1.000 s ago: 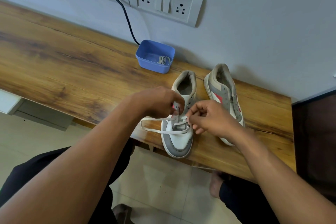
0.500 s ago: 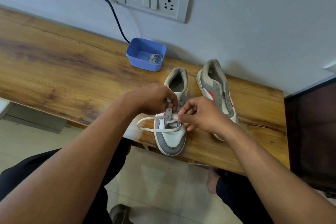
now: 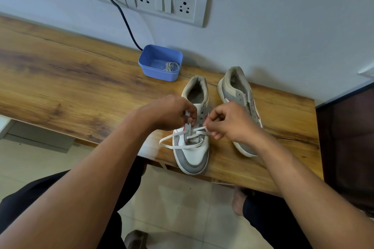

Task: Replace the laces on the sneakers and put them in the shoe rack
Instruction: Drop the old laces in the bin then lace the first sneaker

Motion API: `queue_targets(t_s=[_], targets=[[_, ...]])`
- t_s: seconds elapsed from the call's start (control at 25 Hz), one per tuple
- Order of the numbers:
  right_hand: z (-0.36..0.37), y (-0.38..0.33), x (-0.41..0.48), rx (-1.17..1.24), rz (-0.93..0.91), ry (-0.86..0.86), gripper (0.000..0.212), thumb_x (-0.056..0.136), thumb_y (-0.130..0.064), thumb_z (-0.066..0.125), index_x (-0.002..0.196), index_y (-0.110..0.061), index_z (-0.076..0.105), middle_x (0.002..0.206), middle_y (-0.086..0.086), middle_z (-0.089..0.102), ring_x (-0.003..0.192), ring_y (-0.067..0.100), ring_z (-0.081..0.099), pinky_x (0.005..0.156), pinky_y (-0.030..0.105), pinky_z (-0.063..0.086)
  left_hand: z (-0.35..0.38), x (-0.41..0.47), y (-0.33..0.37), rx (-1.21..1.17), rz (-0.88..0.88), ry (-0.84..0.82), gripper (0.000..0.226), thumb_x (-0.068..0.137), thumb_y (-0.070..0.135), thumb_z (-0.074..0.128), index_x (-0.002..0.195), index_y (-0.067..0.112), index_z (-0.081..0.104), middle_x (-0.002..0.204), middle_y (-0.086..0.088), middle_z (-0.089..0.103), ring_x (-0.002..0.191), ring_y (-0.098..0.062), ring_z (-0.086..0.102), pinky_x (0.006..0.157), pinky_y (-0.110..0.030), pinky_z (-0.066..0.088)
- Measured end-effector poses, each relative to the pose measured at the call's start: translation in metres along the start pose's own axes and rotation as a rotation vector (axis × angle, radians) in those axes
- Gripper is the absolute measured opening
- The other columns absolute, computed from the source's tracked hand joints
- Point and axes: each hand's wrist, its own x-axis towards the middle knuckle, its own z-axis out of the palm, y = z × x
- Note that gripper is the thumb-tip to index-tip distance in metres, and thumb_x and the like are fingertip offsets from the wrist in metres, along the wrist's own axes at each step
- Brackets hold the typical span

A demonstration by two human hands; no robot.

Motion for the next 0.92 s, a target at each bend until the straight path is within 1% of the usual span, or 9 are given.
queue_targets(t_s=[0.08, 0.2, 0.24, 0.4, 0.56, 0.72, 0.76, 0.84, 0.92], targets=[[-0.009, 0.001, 0.000, 0.043, 0.010, 0.047, 0.004, 0.089, -0.008, 0.079, 0.086, -0.007, 0.075, 0.073, 0.008, 0.077, 0.067, 0.021, 0.075, 0.068, 0.037, 0.065, 0.000, 0.000, -0.002, 0.000, -0.005, -0.002, 0.020, 0.094, 0.021, 0.061, 0.088, 0.037, 0.071, 0.076, 0.018, 0.063, 0.082, -0.008, 0.059, 0.076, -0.035, 0.052], [0.004, -0.003, -0.004, 0.026, -0.006, -0.089, 0.006, 0.086, -0.007, 0.082, 0.089, -0.010, 0.078, 0.079, 0.010, 0.078, 0.071, 0.026, 0.076, 0.070, 0.038, 0.066, 0.000, 0.000, -0.003, -0.001, -0.001, 0.002, 0.018, 0.094, 0.022, 0.061, 0.090, 0.036, 0.072, 0.076, 0.017, 0.063, 0.083, -0.010, 0.060, 0.078, -0.038, 0.054], [0.008, -0.003, -0.003, 0.005, -0.019, -0.092, 0.007, 0.086, -0.006, 0.082, 0.089, -0.011, 0.078, 0.078, 0.010, 0.078, 0.070, 0.028, 0.076, 0.071, 0.038, 0.066, 0.000, 0.000, -0.002, -0.007, -0.002, 0.002, 0.019, 0.093, 0.020, 0.061, 0.090, 0.035, 0.072, 0.076, 0.016, 0.064, 0.083, -0.010, 0.061, 0.079, -0.039, 0.055], [-0.018, 0.001, 0.000, 0.018, 0.024, 0.035, 0.002, 0.088, -0.005, 0.079, 0.089, -0.006, 0.077, 0.074, 0.006, 0.077, 0.068, 0.020, 0.075, 0.067, 0.032, 0.064, 0.000, -0.001, -0.002, -0.029, -0.003, 0.011, 0.021, 0.093, 0.017, 0.060, 0.090, 0.033, 0.073, 0.081, 0.016, 0.066, 0.084, -0.009, 0.061, 0.081, -0.039, 0.055], [0.001, -0.003, -0.006, 0.009, -0.003, -0.093, 0.007, 0.086, -0.002, 0.080, 0.087, -0.009, 0.078, 0.079, 0.014, 0.077, 0.066, 0.018, 0.073, 0.067, 0.033, 0.064, 0.002, 0.000, -0.002, -0.021, -0.008, 0.019, 0.020, 0.094, 0.018, 0.061, 0.091, 0.034, 0.073, 0.077, 0.018, 0.063, 0.081, -0.007, 0.059, 0.080, -0.038, 0.055], [-0.023, 0.001, -0.002, -0.029, -0.021, 0.113, 0.004, 0.088, -0.010, 0.080, 0.086, -0.010, 0.077, 0.076, 0.008, 0.077, 0.066, 0.020, 0.075, 0.064, 0.031, 0.063, 0.002, 0.000, -0.002, -0.027, -0.009, 0.007, 0.021, 0.094, 0.018, 0.061, 0.088, 0.036, 0.070, 0.081, 0.016, 0.064, 0.084, -0.011, 0.060, 0.076, -0.035, 0.054], [-0.025, 0.001, -0.003, -0.007, -0.005, 0.092, 0.003, 0.089, -0.011, 0.079, 0.088, -0.009, 0.076, 0.077, 0.009, 0.077, 0.068, 0.021, 0.076, 0.064, 0.030, 0.063, 0.002, 0.000, -0.003, -0.021, -0.009, 0.007, 0.020, 0.094, 0.018, 0.061, 0.088, 0.035, 0.070, 0.082, 0.016, 0.063, 0.085, -0.012, 0.060, 0.075, -0.035, 0.053], [-0.011, -0.002, -0.005, 0.011, 0.007, -0.048, 0.001, 0.090, -0.009, 0.078, 0.091, -0.009, 0.077, 0.079, 0.011, 0.078, 0.071, 0.022, 0.075, 0.067, 0.032, 0.064, 0.003, 0.001, -0.003, -0.010, -0.007, 0.014, 0.019, 0.094, 0.018, 0.061, 0.090, 0.033, 0.072, 0.083, 0.014, 0.064, 0.085, -0.012, 0.060, 0.076, -0.036, 0.054], [0.001, -0.001, -0.003, -0.007, -0.026, -0.061, 0.004, 0.089, -0.005, 0.078, 0.088, -0.008, 0.078, 0.076, 0.011, 0.077, 0.065, 0.018, 0.073, 0.065, 0.032, 0.063, 0.003, 0.001, -0.001, -0.012, -0.007, 0.007, 0.020, 0.093, 0.018, 0.060, 0.090, 0.033, 0.072, 0.082, 0.014, 0.064, 0.083, -0.012, 0.060, 0.078, -0.039, 0.055]])
